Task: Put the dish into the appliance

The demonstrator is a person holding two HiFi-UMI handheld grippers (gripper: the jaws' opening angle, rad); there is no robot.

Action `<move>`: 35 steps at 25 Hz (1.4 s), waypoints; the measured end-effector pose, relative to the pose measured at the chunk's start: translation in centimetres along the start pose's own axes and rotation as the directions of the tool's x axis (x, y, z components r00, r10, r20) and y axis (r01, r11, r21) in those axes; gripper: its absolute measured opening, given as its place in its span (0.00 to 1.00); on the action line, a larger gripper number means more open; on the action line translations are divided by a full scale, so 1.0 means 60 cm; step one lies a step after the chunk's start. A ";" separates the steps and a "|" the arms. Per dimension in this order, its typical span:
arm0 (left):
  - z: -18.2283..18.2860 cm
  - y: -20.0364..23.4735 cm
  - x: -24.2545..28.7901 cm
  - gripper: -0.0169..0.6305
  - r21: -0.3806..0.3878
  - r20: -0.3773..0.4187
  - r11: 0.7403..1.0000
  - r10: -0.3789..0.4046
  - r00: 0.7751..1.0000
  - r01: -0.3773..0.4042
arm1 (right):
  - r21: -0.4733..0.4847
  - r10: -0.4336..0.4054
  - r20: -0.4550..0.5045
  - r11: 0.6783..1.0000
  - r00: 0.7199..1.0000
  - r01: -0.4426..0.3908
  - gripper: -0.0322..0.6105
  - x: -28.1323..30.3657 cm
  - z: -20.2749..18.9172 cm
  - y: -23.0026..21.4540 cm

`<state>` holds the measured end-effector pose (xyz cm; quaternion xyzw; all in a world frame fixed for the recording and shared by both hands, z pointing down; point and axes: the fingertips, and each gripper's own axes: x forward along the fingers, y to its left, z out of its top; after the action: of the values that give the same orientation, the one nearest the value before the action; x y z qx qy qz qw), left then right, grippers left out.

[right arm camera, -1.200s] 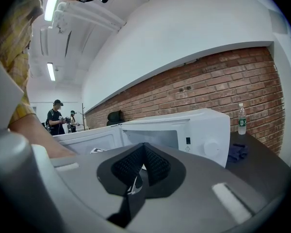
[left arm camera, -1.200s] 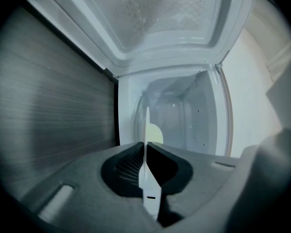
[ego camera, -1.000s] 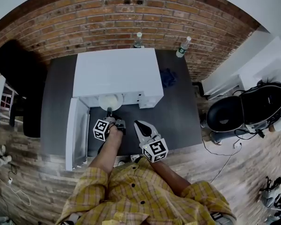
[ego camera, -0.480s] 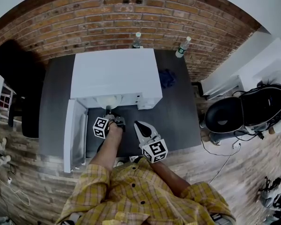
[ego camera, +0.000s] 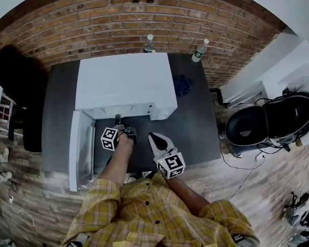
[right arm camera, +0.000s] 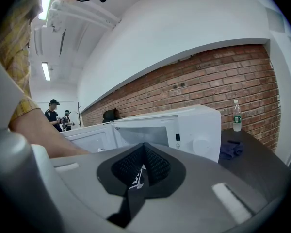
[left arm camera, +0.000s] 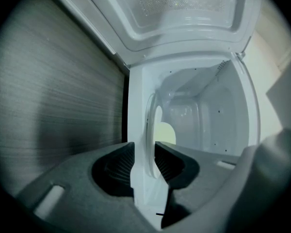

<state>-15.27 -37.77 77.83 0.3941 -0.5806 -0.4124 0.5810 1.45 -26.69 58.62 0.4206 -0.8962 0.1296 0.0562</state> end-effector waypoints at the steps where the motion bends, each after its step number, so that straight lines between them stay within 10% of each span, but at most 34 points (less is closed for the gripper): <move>1: 0.001 0.000 0.000 0.23 0.002 -0.001 1.000 0.001 1.000 -0.001 | 0.000 0.000 -0.001 1.000 1.000 0.000 0.06 0.000 -0.001 -0.001; 35: -0.040 -0.095 -0.225 0.02 0.174 -0.286 0.955 -0.183 0.941 0.238 | -0.014 -0.008 0.003 1.000 1.000 0.008 0.06 -0.046 -0.002 0.069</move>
<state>-12.77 -27.17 67.72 0.5640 -0.4911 -0.3533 0.5621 0.06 -22.09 57.39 0.4240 -0.8955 0.1225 0.0582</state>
